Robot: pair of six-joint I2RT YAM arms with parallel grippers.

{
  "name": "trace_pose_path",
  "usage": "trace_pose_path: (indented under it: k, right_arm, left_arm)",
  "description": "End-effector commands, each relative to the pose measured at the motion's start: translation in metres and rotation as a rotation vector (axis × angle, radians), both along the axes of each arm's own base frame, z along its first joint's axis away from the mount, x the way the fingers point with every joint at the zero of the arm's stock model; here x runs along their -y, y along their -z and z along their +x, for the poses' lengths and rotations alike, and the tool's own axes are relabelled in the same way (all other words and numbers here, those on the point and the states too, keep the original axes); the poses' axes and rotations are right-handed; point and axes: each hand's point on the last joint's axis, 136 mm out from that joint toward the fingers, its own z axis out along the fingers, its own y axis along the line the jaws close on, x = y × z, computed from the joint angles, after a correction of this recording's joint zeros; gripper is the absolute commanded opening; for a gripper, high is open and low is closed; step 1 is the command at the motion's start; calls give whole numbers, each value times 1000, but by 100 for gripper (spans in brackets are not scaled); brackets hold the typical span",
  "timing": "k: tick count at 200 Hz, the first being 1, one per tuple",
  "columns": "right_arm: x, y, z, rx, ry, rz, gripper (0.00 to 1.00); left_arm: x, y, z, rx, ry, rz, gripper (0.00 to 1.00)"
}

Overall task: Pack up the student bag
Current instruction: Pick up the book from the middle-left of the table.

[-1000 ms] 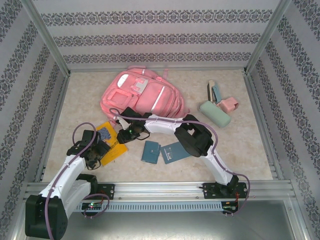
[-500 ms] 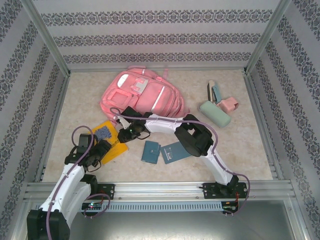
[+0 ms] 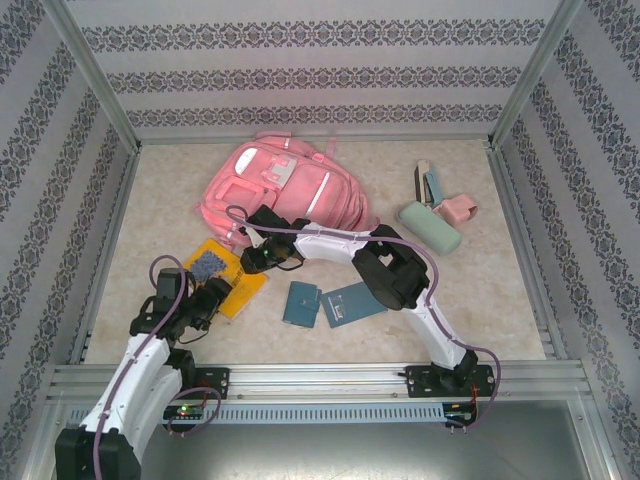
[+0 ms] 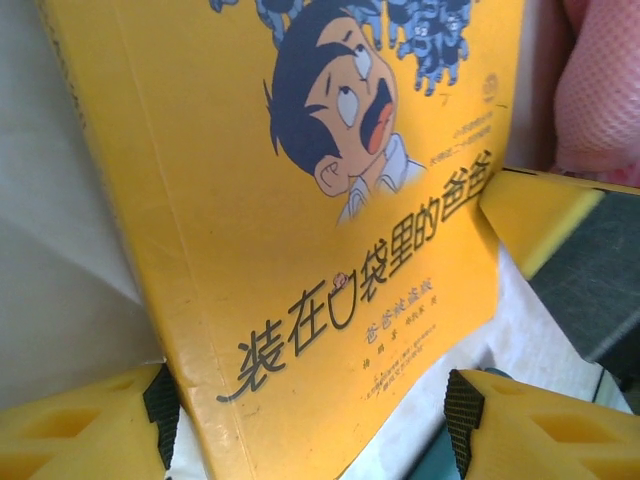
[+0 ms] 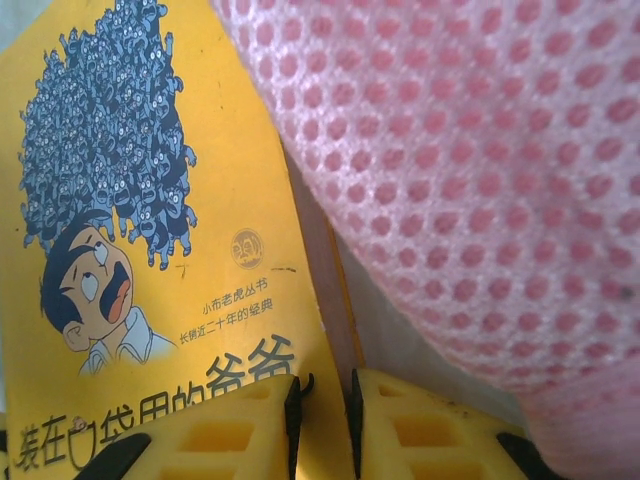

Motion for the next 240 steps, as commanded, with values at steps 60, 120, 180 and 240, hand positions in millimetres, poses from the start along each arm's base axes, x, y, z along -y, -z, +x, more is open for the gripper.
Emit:
trace_pose_path:
  k: [60, 120, 180, 240]
  right_arm:
    - [-10, 5, -62, -157, -139, 13, 23]
    - [-7, 4, -59, -155, -128, 11, 24]
    - [-1, -22, -40, -120, -66, 58, 38]
    - [22, -94, 0, -60, 89, 175, 73]
  left_arm:
    - [-4, -101, 40, 467, -69, -38, 70]
    - [-16, -68, 30, 295, -100, 48, 47]
    - [-27, -58, 13, 169, -89, 151, 23]
    - [-33, -134, 26, 301, -48, 248, 0]
